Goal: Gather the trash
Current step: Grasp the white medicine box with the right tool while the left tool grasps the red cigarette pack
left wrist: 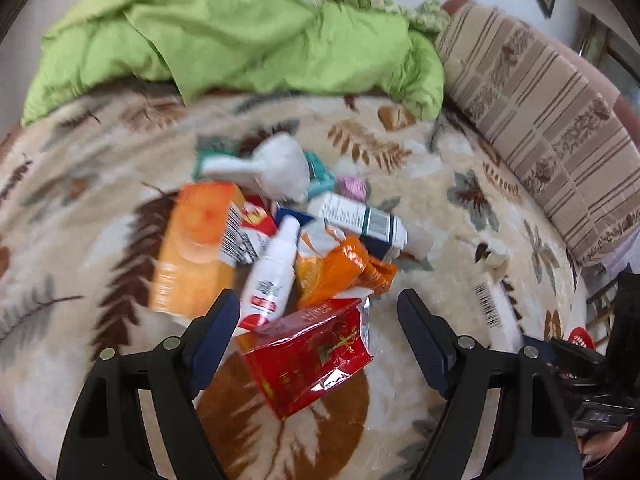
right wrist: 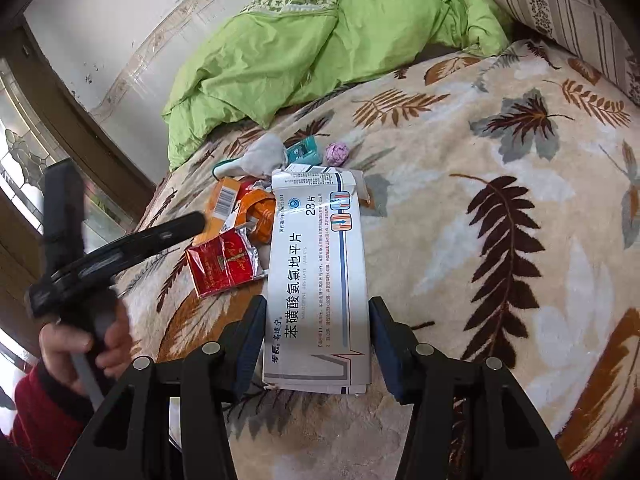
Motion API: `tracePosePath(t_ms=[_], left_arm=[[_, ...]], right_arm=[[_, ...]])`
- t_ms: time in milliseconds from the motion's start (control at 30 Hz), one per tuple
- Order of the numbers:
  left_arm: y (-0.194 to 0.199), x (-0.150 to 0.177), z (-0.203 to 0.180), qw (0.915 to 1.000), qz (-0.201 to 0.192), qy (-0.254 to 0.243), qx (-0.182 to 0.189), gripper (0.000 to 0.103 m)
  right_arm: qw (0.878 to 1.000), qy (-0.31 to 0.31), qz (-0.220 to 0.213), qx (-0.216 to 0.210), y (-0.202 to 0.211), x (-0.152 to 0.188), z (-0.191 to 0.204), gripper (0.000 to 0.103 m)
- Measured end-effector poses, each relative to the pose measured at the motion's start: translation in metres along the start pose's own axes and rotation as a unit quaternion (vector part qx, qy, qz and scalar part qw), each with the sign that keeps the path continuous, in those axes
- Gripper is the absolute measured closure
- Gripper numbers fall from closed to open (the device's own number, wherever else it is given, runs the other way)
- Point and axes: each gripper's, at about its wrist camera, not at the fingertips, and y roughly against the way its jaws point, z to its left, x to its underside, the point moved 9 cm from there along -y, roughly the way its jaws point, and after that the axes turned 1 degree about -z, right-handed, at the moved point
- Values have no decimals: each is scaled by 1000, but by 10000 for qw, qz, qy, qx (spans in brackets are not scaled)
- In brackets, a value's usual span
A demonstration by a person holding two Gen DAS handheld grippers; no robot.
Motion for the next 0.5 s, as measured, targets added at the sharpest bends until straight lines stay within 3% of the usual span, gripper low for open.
tracePosePath(t_ms=[100,200,300,400,500], left_arm=[[-2,18,-15,9994,121,-313,-39,23],[10,48,-39,9971,387,-580,306,23],[24,64,-56,9951,374,-779,472,23],[30,58,-49,9979,227,-523,312,23],[18,49,-34,9992,325,158,167,23]], right_arm=[[10000,-41,-56,-14,4,-1,-3,48],[9999,-89,-115,-91,8,-2,-4,48],[9997,-138,-103,-159,6,-3,-4,48],[9996,-156,-109,-195,6,-3,-4,48],[9997,-141,-125,-176,7,-4,-4,48]])
